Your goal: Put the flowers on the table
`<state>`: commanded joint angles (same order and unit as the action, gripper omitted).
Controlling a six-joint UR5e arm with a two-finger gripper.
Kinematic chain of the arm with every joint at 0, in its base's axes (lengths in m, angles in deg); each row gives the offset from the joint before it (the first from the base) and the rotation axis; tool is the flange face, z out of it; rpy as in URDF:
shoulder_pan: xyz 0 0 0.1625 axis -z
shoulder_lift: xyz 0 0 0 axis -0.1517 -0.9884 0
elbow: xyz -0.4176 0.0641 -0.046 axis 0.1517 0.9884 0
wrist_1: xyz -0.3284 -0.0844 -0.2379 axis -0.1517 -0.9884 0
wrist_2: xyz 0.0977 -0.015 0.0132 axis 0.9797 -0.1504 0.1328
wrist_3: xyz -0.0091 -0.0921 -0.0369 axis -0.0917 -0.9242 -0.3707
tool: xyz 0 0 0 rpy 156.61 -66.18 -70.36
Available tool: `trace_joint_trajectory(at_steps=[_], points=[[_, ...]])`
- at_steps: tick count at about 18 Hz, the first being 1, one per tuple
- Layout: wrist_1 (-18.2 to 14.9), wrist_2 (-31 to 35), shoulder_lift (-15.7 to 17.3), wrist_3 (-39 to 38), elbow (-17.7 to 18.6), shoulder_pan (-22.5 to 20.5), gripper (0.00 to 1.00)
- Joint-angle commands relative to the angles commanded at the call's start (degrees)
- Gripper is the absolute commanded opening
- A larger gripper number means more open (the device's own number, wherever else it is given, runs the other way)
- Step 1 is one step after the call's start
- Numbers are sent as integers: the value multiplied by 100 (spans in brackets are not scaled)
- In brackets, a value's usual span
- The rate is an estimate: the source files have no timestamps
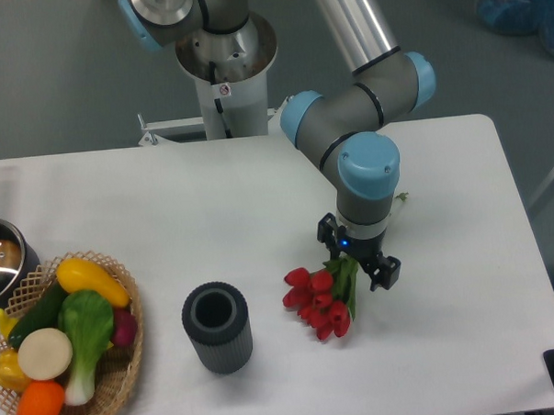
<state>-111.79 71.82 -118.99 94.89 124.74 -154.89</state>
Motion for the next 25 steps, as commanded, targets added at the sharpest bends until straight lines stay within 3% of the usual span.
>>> trace_joint_trajectory(at_steps=[7, 11, 15, 20, 22, 25], points=[[26, 0, 571, -140, -71, -175, 100], [79, -26, 1055, -641, -106, -413, 100], [97, 0, 1258, -1081, -88, -465, 100], [88, -271, 1469, -1055, -194, -887, 100], [0, -474, 1583, -1028, -194, -1036, 100], [-385, -667, 1741, -626, -185, -1309, 100]])
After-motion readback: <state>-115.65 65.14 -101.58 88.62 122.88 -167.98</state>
